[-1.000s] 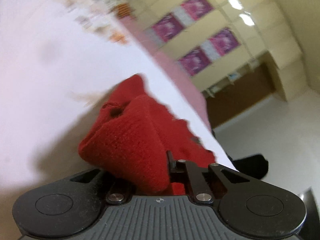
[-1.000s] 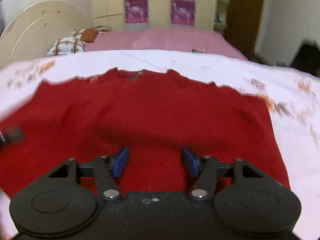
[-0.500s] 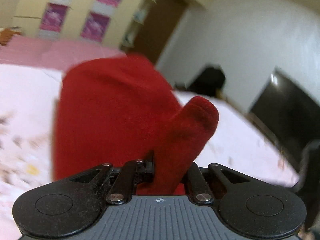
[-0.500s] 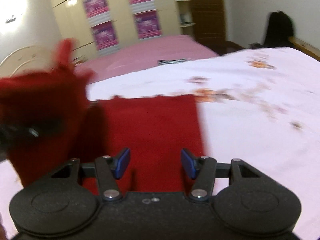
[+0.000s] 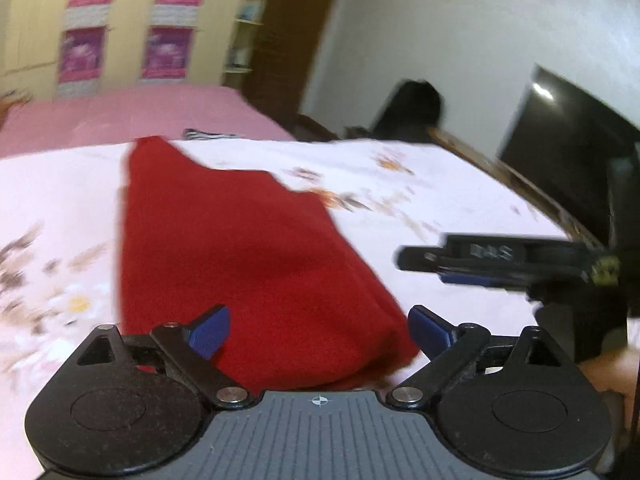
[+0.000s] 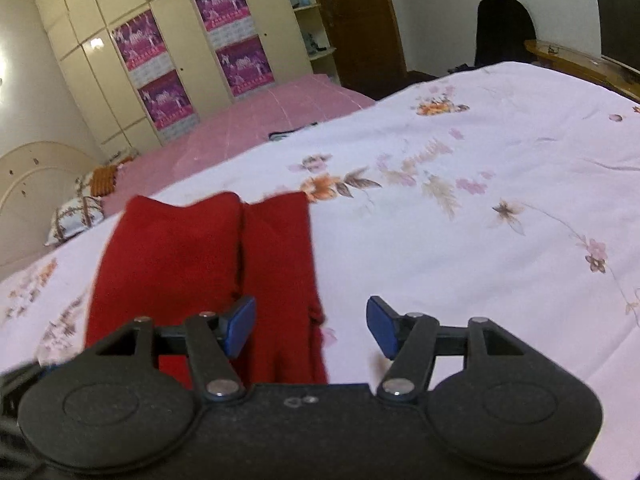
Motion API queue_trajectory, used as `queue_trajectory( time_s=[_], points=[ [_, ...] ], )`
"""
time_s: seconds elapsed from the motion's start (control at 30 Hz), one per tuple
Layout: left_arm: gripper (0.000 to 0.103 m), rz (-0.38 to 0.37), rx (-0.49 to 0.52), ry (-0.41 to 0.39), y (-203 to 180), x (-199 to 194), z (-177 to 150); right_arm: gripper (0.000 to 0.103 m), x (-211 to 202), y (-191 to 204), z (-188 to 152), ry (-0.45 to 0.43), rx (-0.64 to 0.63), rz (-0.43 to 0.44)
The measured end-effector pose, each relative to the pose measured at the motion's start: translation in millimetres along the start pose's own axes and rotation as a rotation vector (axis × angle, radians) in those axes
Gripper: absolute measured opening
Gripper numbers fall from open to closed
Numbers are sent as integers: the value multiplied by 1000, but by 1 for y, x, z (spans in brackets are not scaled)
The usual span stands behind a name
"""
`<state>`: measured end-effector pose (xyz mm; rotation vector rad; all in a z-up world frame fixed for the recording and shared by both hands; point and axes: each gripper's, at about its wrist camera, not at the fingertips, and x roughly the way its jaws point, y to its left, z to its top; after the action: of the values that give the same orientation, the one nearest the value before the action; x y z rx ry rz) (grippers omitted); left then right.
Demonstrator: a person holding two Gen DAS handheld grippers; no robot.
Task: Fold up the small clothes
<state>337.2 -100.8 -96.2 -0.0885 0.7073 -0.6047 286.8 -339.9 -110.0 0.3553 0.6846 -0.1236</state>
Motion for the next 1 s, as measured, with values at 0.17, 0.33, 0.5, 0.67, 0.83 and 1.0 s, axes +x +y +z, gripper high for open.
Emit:
queue_trajectory(
  time_s=[0.17,0.33,0.5,0.67,0.83,1.0],
  points=[
    [95,156,-152,-51,63,-10,15,62,19,14,8,64,7,106],
    [95,255,-203,-5,105,18,6,59,62,22,3,210,87,228],
    [95,256,-237,44,111,45,-6,39,87,30,2,265,128,303],
    [95,251,-236,12,106,41,4,16,88,46,5,238,50,307],
    [94,225,-213,-53,94,43,23,14,54,52,19,85,-32,270],
    [94,176,-175,-43,73,59,32,14,26,40,31,4,-77,217]
  ],
)
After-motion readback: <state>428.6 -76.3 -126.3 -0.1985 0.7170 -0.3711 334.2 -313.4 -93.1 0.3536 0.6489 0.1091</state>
